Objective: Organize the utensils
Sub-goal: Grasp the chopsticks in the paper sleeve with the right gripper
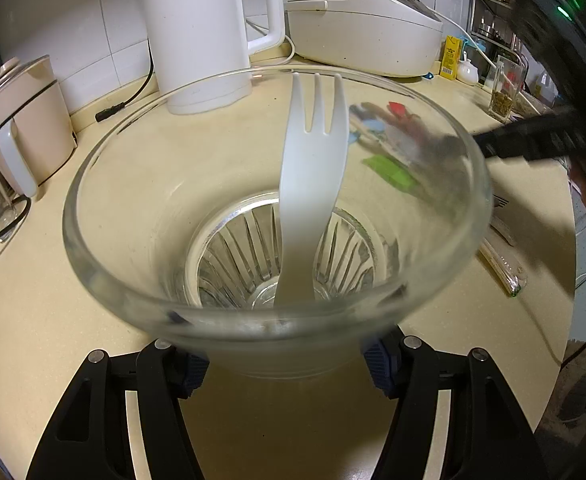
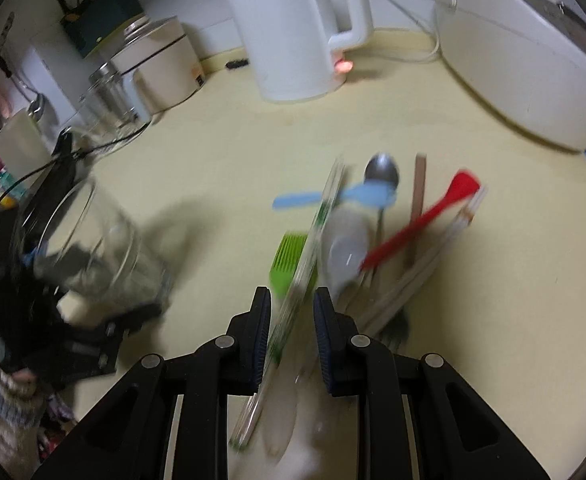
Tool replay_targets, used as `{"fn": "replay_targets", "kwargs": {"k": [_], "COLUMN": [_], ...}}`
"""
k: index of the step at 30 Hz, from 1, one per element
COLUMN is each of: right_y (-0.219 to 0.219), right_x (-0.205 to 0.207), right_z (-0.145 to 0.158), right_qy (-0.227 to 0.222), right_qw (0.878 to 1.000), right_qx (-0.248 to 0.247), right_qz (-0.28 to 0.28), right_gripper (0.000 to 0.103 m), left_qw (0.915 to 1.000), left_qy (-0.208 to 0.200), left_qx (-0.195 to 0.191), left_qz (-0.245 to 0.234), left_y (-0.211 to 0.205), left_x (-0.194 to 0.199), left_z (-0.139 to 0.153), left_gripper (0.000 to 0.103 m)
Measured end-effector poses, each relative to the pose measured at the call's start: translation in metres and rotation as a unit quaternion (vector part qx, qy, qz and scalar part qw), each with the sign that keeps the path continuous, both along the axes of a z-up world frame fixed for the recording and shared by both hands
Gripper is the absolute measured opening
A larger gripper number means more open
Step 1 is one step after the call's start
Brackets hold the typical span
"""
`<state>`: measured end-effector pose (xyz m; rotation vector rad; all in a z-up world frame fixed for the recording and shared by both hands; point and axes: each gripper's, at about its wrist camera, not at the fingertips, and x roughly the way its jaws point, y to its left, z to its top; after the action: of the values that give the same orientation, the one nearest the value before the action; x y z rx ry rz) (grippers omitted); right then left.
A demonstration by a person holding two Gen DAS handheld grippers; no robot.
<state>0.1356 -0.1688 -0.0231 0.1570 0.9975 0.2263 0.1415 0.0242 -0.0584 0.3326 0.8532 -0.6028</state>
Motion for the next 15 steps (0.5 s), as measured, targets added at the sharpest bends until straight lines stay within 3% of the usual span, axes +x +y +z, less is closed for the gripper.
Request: {"fn": "replay_targets", "kwargs": {"k": [15], "right_y": [0.019], "right_x": [0.078], "right_z": [-0.012], "right_qy": [0.026], "right_qw": [0.997], "right_qx": [-0.078], "right_qz": [0.003], "right_gripper": [0.029], "left_qw": [1.0], "left_qy": [0.0], "left_qx": [0.0], "left_qz": [0.0], "left_y": [0.0], "left_x": [0.0], "left_z": [0.0], "left_gripper": [0.068]}}
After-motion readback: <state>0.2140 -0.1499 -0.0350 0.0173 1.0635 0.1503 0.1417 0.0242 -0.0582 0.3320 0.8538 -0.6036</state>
